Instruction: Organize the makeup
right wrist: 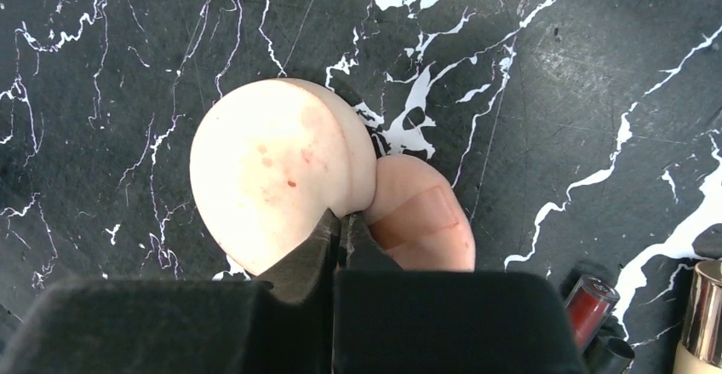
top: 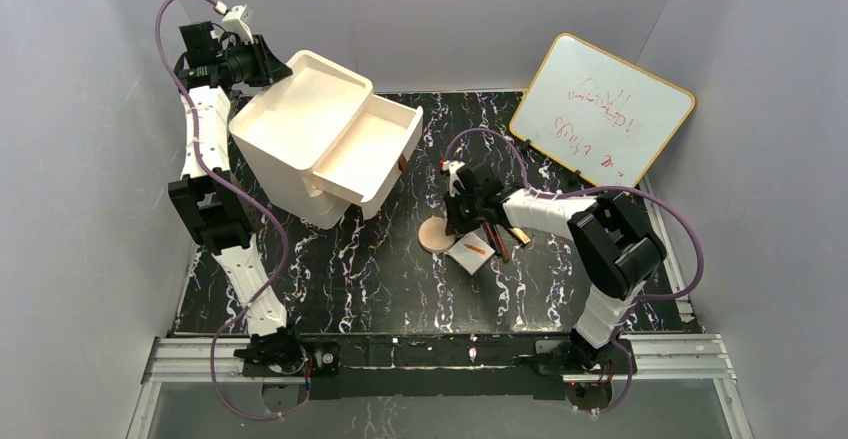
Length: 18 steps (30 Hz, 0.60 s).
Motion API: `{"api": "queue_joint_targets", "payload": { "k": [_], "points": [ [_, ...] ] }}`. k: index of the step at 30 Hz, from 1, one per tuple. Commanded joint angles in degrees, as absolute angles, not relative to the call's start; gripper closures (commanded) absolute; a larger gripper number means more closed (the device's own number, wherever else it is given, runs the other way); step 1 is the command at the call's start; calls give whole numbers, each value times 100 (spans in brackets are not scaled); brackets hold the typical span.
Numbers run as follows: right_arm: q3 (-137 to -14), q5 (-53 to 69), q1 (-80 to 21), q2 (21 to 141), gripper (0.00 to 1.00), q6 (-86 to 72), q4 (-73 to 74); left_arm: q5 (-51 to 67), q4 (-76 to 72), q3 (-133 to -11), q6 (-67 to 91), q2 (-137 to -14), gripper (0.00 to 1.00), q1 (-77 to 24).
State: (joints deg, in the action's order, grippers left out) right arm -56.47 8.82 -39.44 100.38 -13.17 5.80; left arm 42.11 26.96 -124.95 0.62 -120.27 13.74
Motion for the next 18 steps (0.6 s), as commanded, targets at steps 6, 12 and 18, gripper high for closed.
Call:
{"api": "queue_joint_targets", "payload": {
  "k": [6, 12, 18],
  "points": [
    [-6859, 689, -4212, 9611, 99, -994, 1449, 4430, 2325, -12010, 916, -12012, 100, 1568],
    [-7790, 416, -4280, 9263, 99, -847, 1779, 4255, 2530, -12005, 692, -12002, 100, 1617],
    [-9048, 353, -4296, 9217, 99, -635, 2172, 3795, 2540, -11908, 580, -11763, 100, 1617]
  ]
}}
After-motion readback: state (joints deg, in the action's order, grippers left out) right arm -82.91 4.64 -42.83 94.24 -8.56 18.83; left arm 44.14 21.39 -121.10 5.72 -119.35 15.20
